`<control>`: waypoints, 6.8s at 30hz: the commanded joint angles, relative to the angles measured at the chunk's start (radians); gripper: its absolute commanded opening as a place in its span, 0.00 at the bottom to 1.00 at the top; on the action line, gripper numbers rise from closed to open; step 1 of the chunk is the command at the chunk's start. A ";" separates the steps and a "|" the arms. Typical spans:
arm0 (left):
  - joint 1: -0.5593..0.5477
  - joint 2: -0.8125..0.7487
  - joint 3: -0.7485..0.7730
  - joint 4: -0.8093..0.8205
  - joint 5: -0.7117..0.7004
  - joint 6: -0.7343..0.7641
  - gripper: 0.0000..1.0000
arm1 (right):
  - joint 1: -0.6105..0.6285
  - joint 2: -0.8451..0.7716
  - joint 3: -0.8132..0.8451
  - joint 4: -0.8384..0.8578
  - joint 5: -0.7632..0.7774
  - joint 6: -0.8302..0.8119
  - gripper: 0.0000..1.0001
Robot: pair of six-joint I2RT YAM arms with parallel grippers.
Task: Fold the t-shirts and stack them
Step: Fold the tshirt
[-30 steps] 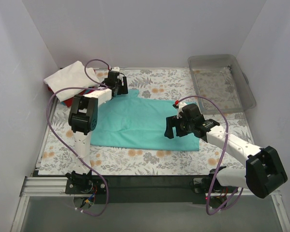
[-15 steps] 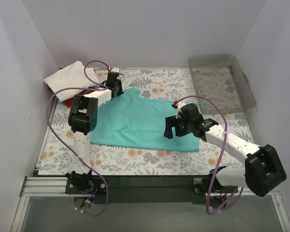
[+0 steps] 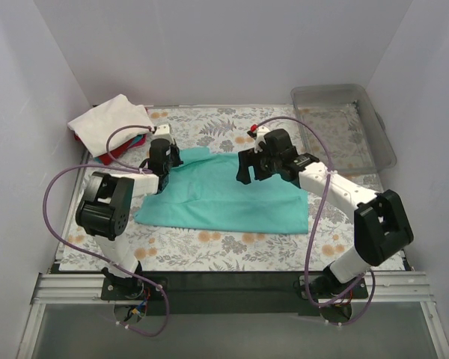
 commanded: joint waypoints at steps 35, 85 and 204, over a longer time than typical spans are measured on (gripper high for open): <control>-0.166 0.237 0.527 -0.388 -0.035 -0.095 0.81 | -0.058 0.024 0.060 0.042 0.042 -0.049 0.75; -0.157 0.069 0.419 -0.359 -0.259 -0.006 0.00 | -0.235 0.323 0.288 -0.070 0.280 -0.093 0.77; -0.188 -0.174 0.012 -0.147 -0.355 -0.087 0.00 | -0.200 0.174 0.115 -0.067 0.404 -0.036 0.01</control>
